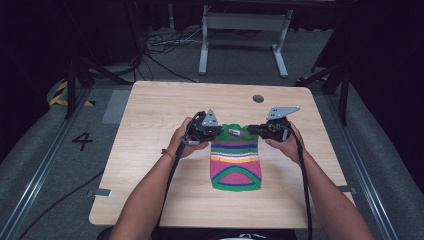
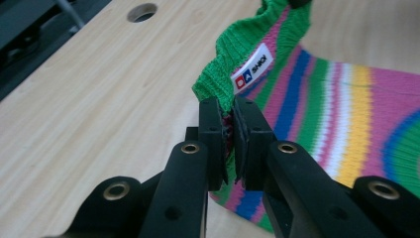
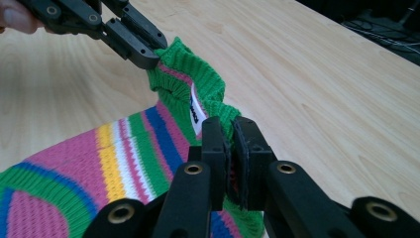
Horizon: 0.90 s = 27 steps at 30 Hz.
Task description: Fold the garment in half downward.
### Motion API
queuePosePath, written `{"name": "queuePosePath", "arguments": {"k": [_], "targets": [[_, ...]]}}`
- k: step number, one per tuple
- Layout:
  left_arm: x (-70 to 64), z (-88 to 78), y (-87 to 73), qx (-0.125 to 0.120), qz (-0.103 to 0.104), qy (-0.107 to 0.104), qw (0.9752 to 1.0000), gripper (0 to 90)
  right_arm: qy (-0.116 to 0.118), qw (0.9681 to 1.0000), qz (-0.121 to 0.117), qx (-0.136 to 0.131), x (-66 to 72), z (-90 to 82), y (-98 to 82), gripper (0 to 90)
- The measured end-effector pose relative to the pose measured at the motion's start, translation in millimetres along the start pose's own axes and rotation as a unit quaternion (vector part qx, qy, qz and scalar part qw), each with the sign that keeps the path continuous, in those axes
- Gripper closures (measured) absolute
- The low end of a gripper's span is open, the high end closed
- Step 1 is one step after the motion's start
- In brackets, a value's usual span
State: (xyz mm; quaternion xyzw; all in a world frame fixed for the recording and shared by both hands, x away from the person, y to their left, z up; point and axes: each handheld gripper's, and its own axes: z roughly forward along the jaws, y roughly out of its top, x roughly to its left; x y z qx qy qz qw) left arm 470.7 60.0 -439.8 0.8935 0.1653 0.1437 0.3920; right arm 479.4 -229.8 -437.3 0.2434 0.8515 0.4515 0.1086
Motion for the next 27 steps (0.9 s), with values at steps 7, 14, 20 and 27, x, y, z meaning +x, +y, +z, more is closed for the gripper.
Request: {"name": "queuePosePath", "arguments": {"k": [7,14,20,27], "targets": [[-13.7,-14.5,-13.4,-0.009,0.007,-0.010,0.9999,83.6,0.017,0.9997,-0.019,0.005,16.0,-8.8,-5.2,84.6],[-31.4,-20.0,-18.6,-0.006,0.027,-0.023,0.9994,83.3,0.030,0.9989,-0.035,0.008,30.9,-14.1,-8.3,84.5],[-50.5,-26.5,-23.5,-0.002,0.052,-0.035,0.9980,83.1,0.041,0.9978,-0.049,0.016,48.6,-18.2,-14.8,84.5],[-70.0,-30.5,-29.5,0.008,0.072,-0.045,0.9963,82.9,0.058,0.9964,-0.056,0.026,63.1,-24.3,-27.7,84.0]]}}
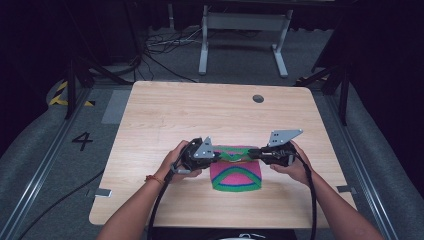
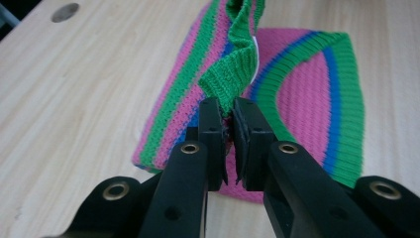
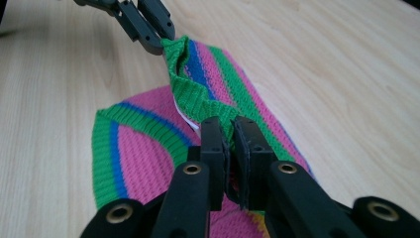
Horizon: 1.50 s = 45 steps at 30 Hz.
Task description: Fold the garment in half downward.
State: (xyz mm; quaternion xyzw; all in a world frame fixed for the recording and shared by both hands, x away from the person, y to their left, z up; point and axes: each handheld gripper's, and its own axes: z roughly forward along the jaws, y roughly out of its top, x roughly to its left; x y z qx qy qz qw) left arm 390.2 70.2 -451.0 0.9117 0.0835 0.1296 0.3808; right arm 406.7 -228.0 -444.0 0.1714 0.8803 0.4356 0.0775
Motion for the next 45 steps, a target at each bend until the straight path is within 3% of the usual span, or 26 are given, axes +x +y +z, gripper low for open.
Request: {"name": "queuePosePath", "arguments": {"k": [8,19,29,38,41,45], "targets": [[-19.6,3.0,-3.4,0.027,0.023,-0.022,0.9991,81.4,0.019,0.9996,-0.008,0.017,17.0,-1.5,-13.4,83.1],[-38.8,8.2,-5.5,0.043,0.041,-0.044,0.9973,84.3,0.034,0.9978,-0.020,0.053,36.0,4.4,-30.0,82.4],[-42.8,18.1,-14.0,0.056,0.026,-0.057,0.9964,80.9,0.047,0.9959,-0.022,0.074,41.9,2.8,-44.5,80.5],[-42.9,20.6,-20.1,0.047,0.013,-0.068,0.9965,79.1,0.044,0.9947,-0.024,0.090,44.9,0.9,-57.3,80.1],[-43.2,20.5,-21.6,0.049,0.016,-0.069,0.9962,78.6,0.044,0.9959,-0.013,0.078,44.6,-0.1,-60.9,80.0],[-42.5,20.7,-23.3,0.043,0.003,-0.074,0.9963,76.2,0.044,0.9961,-0.012,0.075,44.7,-0.9,-62.1,78.9]]}}
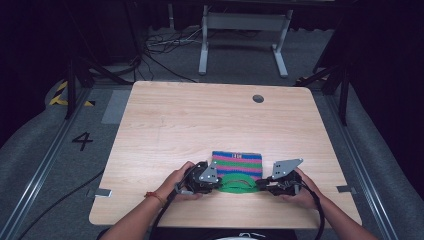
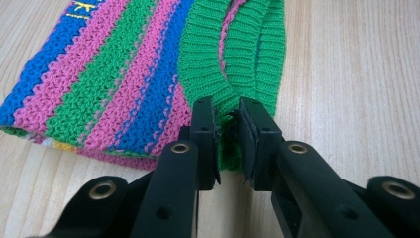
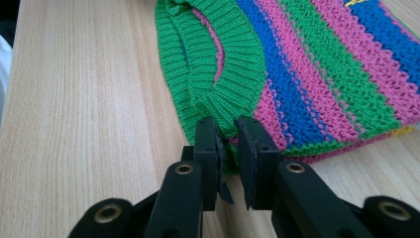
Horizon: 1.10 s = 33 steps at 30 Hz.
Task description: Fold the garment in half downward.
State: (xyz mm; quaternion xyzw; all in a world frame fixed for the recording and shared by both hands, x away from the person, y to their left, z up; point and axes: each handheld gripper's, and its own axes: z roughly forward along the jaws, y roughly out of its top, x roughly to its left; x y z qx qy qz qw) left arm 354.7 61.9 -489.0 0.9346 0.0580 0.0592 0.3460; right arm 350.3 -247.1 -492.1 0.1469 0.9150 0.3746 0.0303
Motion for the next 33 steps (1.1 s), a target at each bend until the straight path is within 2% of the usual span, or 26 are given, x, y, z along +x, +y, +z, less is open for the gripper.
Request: {"name": "queuePosePath", "arguments": {"k": [3,7,8,11,12,13,15,17,20,21,24,26,27,29,31,33], "targets": [[-1.1,-0.3,1.2,0.001,0.000,-0.001,1.0000,73.5,-0.002,1.0000,-0.001,0.000,0.7,-1.6,0.3,76.5],[-0.1,-2.5,1.8,-0.010,-0.015,-0.004,0.9998,70.5,-0.014,0.9999,-0.001,-0.009,-0.6,-7.3,1.3,73.6],[0.0,-3.3,2.6,-0.013,-0.011,0.000,0.9999,70.1,-0.019,0.9997,0.003,-0.016,-0.7,-9.2,2.2,72.5],[0.9,-8.3,5.8,-0.024,-0.016,0.019,0.9994,66.8,-0.033,0.9989,0.004,-0.033,-1.6,-15.5,5.7,70.4],[0.9,-8.3,5.8,-0.024,-0.016,0.019,0.9994,65.8,-0.033,0.9989,0.004,-0.033,-1.6,-15.5,5.7,70.4],[1.2,-9.1,6.3,-0.028,-0.017,0.023,0.9992,65.8,-0.047,0.9979,0.009,-0.044,-2.4,-18.8,8.9,68.7],[3.1,-9.5,6.9,-0.035,-0.024,0.036,0.9984,61.7,-0.055,0.9971,0.012,-0.050,-3.3,-20.8,11.1,66.0],[4.6,-7.1,6.2,-0.028,-0.034,0.049,0.9978,59.0,-0.065,0.9963,0.019,-0.053,-4.4,-19.6,12.4,64.2],[6.0,-2.5,4.6,-0.018,-0.044,0.049,0.9977,53.9,-0.068,0.9966,0.019,-0.043,-4.5,-12.4,13.9,59.6],[6.1,-1.9,4.7,-0.017,-0.040,0.049,0.9979,53.3,-0.068,0.9968,0.017,-0.039,-4.1,-9.7,14.3,59.0],[6.8,-3.9,5.7,-0.017,-0.047,0.056,0.9972,45.5,-0.069,0.9971,0.011,-0.031,-3.0,-5.8,15.8,54.8],[7.8,-5.8,5.3,-0.019,-0.051,0.059,0.9967,43.7,-0.070,0.9970,0.014,-0.031,-3.0,-5.7,15.8,52.8],[8.8,-7.2,4.8,-0.016,-0.053,0.059,0.9967,40.8,-0.075,0.9966,0.015,-0.030,-3.6,-6.3,15.6,50.9],[11.6,-11.0,5.2,0.004,-0.056,0.073,0.9958,34.9,-0.087,0.9956,0.017,-0.029,-4.6,-7.7,14.8,47.0],[12.9,-14.9,5.1,0.009,-0.059,0.080,0.9950,33.7,-0.092,0.9952,0.019,-0.027,-5.7,-9.1,14.4,45.8],[16.0,-20.8,3.9,0.000,-0.069,0.078,0.9946,32.1,-0.106,0.9939,0.018,-0.024,-6.6,-11.5,14.3,41.4]]}}
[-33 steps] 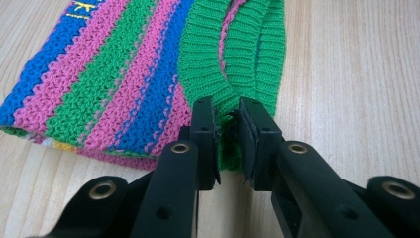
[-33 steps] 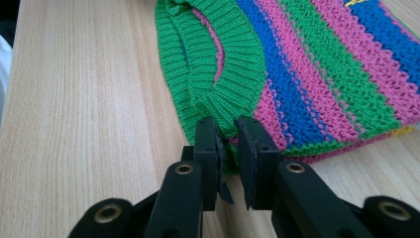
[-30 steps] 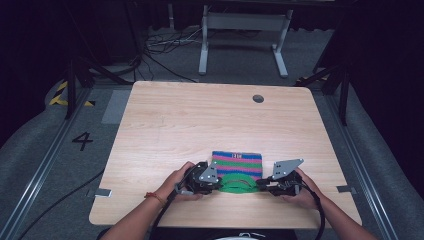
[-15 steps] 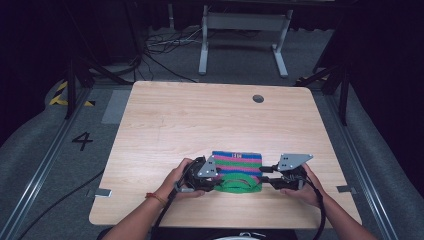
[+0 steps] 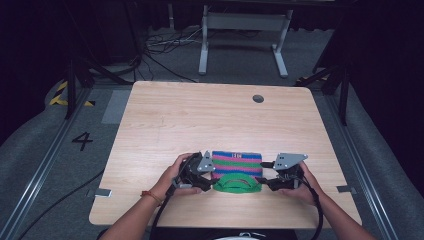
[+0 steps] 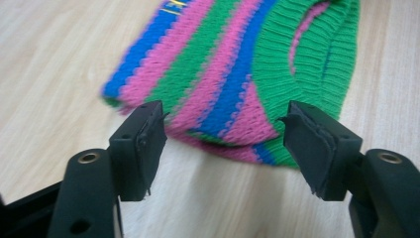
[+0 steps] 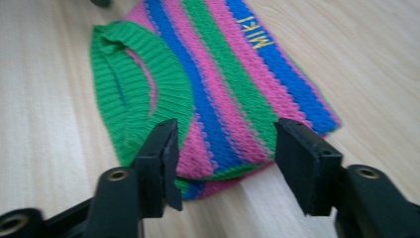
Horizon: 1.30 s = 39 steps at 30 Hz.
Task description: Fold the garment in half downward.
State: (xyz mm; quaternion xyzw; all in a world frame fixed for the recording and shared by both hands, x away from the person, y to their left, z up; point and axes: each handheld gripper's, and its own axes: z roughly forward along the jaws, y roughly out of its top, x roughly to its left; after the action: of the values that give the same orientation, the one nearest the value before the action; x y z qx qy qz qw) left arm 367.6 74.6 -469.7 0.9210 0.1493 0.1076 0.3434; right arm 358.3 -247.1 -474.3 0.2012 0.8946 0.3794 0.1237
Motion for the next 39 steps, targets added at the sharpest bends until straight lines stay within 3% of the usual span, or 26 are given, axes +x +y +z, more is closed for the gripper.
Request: {"name": "queuePosePath", "arguments": {"k": [5,9,10,12,22,26,29,39], "targets": [[7.8,-9.1,-2.8,0.017,0.003,0.010,0.9998,30.0,-0.024,0.9995,-0.015,0.012,-2.4,-5.5,-0.4,32.6],[9.4,-11.8,-4.4,0.036,0.006,0.021,0.9991,27.2,-0.033,0.9991,-0.019,0.018,-3.6,-7.5,-0.3,31.4],[10.0,-13.7,-5.3,0.037,0.006,0.024,0.9990,27.2,-0.049,0.9981,-0.023,0.031,-3.8,-10.4,0.5,28.5],[10.1,-18.1,-9.2,0.042,0.007,0.030,0.9986,26.6,-0.056,0.9972,-0.031,0.039,-3.9,-12.7,0.7,27.3],[12.3,-36.4,-33.0,0.067,0.007,0.063,0.9957,22.8,-0.071,0.9954,-0.018,0.062,-8.9,-19.3,-7.4,25.8],[11.9,-42.7,-43.8,0.077,0.006,0.078,0.9940,22.1,-0.074,0.9950,-0.013,0.066,-10.4,-22.1,-12.3,25.7],[12.2,-50.2,-52.9,0.098,0.020,0.094,0.9905,21.6,-0.081,0.9942,-0.007,0.071,-11.9,-26.2,-19.1,25.8],[13.7,-61.8,-78.8,0.092,-0.017,0.116,0.9889,18.1,-0.106,0.9918,0.007,0.071,-16.6,-39.8,-37.4,26.6]]}}
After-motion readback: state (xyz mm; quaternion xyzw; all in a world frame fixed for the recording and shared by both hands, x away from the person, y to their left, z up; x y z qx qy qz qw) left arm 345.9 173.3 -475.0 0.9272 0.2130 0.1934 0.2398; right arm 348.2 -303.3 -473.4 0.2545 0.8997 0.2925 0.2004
